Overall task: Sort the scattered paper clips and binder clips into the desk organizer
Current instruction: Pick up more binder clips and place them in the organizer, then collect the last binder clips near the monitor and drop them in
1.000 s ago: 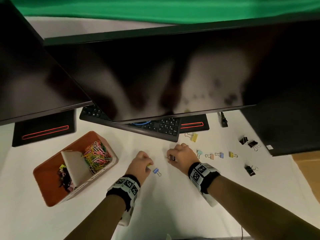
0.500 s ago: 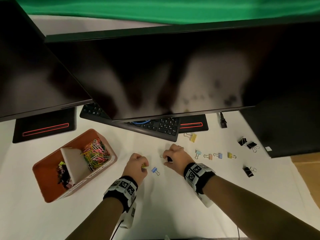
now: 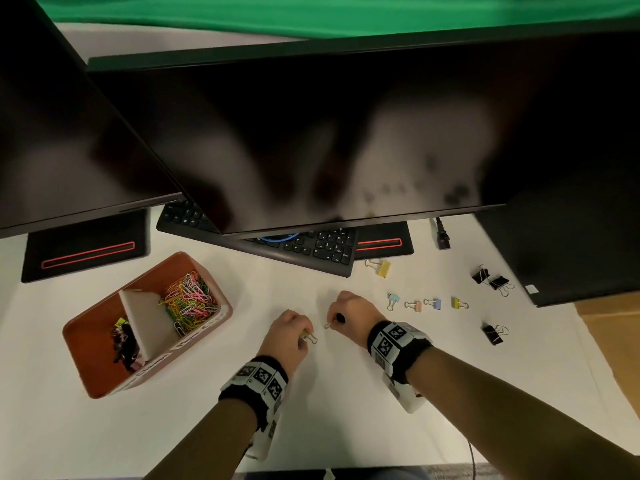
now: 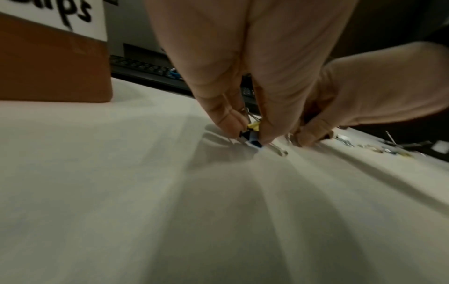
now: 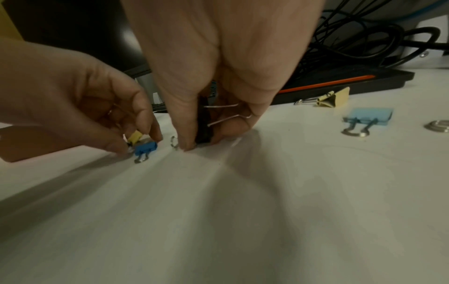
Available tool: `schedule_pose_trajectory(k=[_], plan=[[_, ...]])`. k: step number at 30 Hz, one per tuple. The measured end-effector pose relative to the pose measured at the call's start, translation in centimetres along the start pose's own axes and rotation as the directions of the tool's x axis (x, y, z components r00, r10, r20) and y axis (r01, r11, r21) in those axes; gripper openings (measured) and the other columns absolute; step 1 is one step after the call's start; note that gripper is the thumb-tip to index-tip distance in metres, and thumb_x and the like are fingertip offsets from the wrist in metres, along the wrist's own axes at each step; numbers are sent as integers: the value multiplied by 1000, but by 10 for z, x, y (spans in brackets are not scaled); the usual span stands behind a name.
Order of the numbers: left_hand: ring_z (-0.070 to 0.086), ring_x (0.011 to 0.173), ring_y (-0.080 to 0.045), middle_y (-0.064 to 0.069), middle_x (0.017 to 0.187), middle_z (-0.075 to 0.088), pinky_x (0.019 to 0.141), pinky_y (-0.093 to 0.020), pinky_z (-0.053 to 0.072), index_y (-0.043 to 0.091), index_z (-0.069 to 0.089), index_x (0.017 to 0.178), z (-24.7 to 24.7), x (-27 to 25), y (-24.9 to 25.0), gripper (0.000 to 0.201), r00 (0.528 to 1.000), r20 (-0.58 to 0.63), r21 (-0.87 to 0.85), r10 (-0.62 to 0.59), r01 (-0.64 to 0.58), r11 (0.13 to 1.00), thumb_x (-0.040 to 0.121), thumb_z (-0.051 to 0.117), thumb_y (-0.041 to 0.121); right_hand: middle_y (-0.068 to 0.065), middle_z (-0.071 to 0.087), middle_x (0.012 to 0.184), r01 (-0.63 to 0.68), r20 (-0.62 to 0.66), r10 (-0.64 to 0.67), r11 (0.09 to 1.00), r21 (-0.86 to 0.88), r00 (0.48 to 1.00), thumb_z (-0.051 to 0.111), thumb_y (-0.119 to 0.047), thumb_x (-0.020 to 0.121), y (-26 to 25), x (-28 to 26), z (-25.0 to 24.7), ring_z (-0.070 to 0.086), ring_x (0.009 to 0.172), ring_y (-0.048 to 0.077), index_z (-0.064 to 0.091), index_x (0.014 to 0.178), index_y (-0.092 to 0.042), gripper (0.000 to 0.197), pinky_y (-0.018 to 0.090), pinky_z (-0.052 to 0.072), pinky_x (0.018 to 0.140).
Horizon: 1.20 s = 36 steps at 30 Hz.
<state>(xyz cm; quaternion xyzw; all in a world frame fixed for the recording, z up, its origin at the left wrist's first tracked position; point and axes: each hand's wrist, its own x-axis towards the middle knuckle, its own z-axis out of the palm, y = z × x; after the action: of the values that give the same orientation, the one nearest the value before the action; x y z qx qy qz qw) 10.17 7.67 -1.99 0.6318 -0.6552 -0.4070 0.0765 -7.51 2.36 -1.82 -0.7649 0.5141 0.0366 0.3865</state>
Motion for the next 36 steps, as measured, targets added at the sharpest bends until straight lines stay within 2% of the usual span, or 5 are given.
schedule_pose_trajectory(k=[5,9,25,31,36], plan=[[56,78,-18,3,96,50,73,-22,48,13,64,90,-21,-7,-6,23,991,-127,-15,-46,45,999,75,57,-3,9,53,113,153,73,-161,983,101,984,65,-11,82,-11,-7,7,60,93,24,69,93,-9,12,22,44,84],[58,76,-17,5,94,51,69,-17,46,15,65,89,-38,-20,-17,24,983,-182,-35,-23,17,999,73,60,-3,5,46,127,223,168,-213,974,-45,962,57,-13,86,-31,1,24,58,92,30,67,91,-10,12,34,46,90],[57,86,2,5,101,58,77,-6,47,20,65,86,-119,-84,-51,27,890,-453,-118,54,-120,986,73,69,-3,11,59,106,67,58,-64,997,-43,996,48,-3,85,-70,2,47,56,97,29,66,98,-9,24,28,41,85],[61,75,-11,2,95,60,73,-23,52,29,63,80,-176,-120,-101,34,814,-560,-142,-153,87,986,70,72,-2,8,64,99,309,-31,-307,946,99,951,59,-4,81,-160,16,32,61,89,23,70,89,-12,16,33,50,85],[64,85,-15,-2,95,64,75,-12,51,38,64,73,-194,-131,-143,41,796,-511,-395,-324,117,911,80,63,-3,7,59,101,486,-103,-475,860,153,874,61,-7,83,-275,48,47,55,99,24,68,90,-12,11,29,44,90]])
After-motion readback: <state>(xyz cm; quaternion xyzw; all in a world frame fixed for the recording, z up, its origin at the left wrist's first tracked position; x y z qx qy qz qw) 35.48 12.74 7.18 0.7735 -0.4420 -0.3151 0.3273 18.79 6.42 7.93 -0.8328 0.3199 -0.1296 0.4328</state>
